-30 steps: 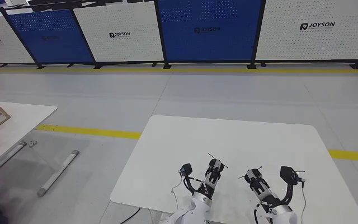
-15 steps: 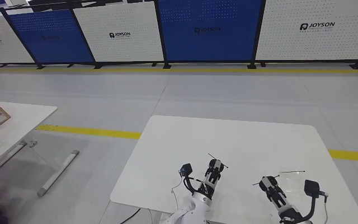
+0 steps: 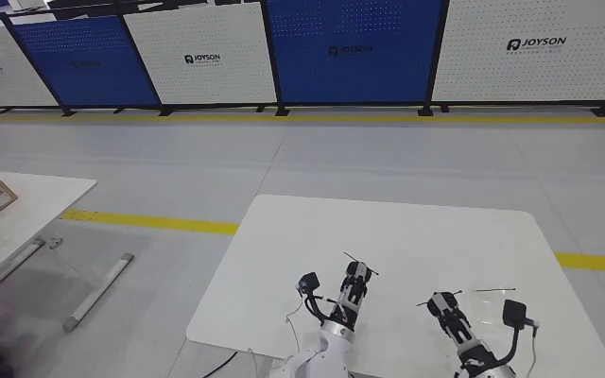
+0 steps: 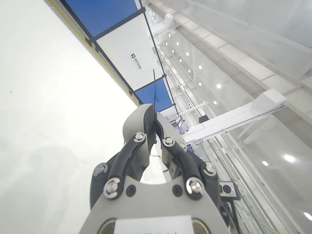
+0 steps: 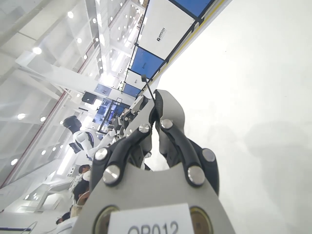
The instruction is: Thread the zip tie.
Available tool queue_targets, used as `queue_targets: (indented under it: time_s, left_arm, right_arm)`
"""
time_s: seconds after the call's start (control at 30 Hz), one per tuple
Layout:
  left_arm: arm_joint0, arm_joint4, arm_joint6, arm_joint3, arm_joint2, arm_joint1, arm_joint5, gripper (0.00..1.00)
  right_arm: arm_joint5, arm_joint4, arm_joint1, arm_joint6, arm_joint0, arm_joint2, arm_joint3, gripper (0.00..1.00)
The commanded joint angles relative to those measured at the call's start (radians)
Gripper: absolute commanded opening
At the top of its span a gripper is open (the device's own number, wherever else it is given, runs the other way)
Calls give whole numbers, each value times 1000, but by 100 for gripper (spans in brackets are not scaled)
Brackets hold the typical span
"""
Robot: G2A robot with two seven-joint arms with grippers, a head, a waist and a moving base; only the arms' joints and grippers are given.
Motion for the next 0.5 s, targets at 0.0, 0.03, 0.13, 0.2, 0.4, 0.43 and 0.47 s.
queue_targets:
  time_s: [0.0,0.03,0.13,0.2,0.4,0.43,0.47]
  left_arm:
    - [-9,92,42,34,21,-4,4,0]
    - [-12,124,60,48,30,-6,8,0]
    - [-24,167,84,84,52,-16,13,0]
    - [-30,180,90,97,61,-21,12,0]
    - [-31,178,91,97,63,-23,9,0]
    - [-31,178,91,97,63,-23,9,0]
    - [-31,178,91,97,63,-23,9,0]
  right_arm:
    - [-4,-34,-9,-71,10,-48,17,0]
    - [-6,-45,-13,-95,16,-66,25,0]
    - [-19,-53,-23,-142,31,-104,45,0]
    - [-21,-56,-26,-157,36,-112,51,0]
    - [-21,-56,-26,-157,36,-112,51,0]
    - [-21,-56,-26,-157,36,-112,51,0]
    - [-23,-46,-28,-162,37,-111,52,0]
